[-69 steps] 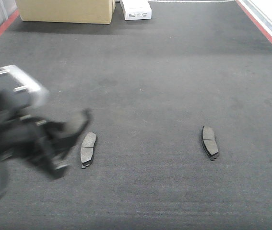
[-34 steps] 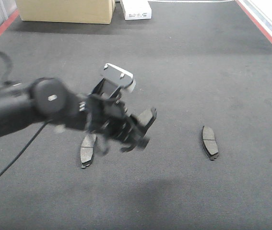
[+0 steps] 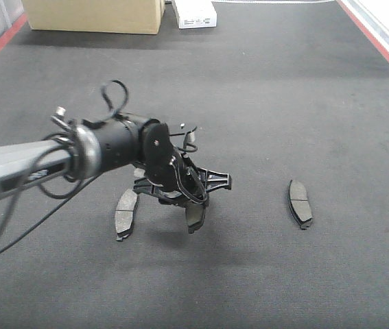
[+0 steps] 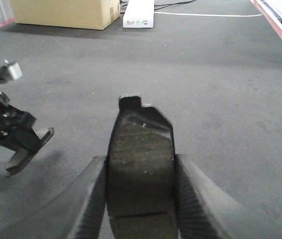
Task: Move and align brake pads A on conveyor
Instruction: 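Lower the left gripper with its brake pad toward the belt, then open the left gripper to release the pad and lift away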
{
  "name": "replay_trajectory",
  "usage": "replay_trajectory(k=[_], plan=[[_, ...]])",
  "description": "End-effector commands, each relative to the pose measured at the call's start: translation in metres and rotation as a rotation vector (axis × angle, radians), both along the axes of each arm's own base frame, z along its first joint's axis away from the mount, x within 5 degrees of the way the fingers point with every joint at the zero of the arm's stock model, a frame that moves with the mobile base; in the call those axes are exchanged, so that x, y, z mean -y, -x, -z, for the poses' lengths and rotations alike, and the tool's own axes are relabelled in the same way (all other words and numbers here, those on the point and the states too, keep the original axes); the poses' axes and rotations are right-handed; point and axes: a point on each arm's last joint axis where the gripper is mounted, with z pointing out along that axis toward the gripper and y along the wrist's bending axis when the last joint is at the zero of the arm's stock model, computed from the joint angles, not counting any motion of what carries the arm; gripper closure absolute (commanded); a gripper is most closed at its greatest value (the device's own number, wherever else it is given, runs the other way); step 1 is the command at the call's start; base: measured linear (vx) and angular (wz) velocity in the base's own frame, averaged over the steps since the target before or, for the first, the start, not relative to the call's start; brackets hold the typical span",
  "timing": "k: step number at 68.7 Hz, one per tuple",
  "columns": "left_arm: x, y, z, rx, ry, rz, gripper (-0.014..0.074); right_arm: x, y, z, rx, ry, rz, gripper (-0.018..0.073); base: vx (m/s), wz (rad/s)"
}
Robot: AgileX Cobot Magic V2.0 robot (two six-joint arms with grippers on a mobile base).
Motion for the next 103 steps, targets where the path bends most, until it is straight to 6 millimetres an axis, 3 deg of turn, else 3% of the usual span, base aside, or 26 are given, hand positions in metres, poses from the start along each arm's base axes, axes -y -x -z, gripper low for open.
replay_trajectory(k=[1,21,43,84,103], plan=[[0.003,-0.006,-0.037,0.099,0.081,-0.078,0.0443,-0.002,-0.001,-0.017,0.110,0.001,-0.022,0.0528,0.00,0.00],[0.003,-0.008,-0.019,0.037,0.036,-0.108,0.0403,-0.002,-0.001,-0.017,0.111,0.001,-0.023,0.0528,0.00,0.00],[0.003,-0.009,-0.020,0.058,0.039,-0.107,0.0379,-0.002,-0.001,-0.017,0.111,0.001,-0.023,0.0528,0.00,0.00],[0.002,-0.011,-0.021,0.065,0.055,-0.119,0.0190,-0.002,-0.001,-0.017,0.111,0.001,-0.023,0.0528,0.00,0.00],[-0.010,-0.004,-0.071,0.241,0.014,-0.061,0.0164,-0.002,-0.001,-0.017,0.111,0.001,-0.023,0.0528,0.00,0.00]])
